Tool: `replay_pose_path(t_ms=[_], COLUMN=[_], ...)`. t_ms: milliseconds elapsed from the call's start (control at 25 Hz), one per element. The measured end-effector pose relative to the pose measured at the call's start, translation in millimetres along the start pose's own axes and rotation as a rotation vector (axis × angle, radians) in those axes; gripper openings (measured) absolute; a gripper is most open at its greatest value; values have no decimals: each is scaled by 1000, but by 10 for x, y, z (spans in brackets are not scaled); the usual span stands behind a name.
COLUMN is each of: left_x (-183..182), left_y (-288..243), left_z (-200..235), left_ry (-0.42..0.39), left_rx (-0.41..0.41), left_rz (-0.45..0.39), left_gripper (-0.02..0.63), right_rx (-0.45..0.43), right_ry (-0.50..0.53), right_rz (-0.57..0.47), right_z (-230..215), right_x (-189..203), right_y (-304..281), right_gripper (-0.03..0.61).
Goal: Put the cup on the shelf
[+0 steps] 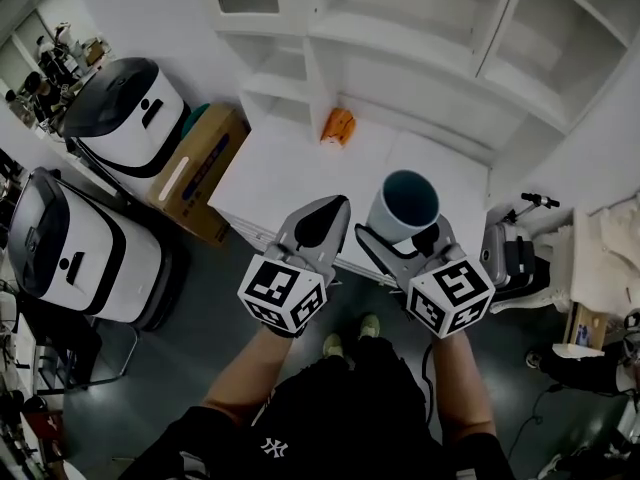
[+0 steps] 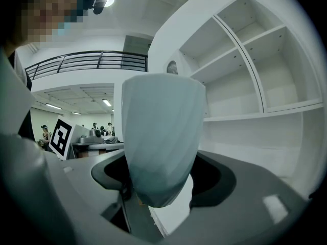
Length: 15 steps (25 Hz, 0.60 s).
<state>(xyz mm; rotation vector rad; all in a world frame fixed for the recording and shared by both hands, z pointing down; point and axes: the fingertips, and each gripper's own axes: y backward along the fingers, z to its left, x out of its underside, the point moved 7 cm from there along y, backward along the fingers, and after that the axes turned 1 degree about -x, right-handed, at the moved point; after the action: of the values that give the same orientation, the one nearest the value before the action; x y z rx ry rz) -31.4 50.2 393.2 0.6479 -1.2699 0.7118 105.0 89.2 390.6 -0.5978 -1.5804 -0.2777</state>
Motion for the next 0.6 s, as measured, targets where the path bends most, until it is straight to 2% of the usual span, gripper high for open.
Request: replay_pose_path(t_ms=[280, 600], left_x=[-146, -403], left_y=[-393, -975], left_z=[481, 1004], left_ry=[-17, -29], left_rx=[-61, -143], left_rz=[-15, -47], left_gripper=[0, 0], right_rx=[-49, -130], right_ry=[24, 78], right_rz=[21, 24], right_z=[-406, -962], right_x=[-203, -652], right_y=[-580, -1266], right_gripper=[368, 368])
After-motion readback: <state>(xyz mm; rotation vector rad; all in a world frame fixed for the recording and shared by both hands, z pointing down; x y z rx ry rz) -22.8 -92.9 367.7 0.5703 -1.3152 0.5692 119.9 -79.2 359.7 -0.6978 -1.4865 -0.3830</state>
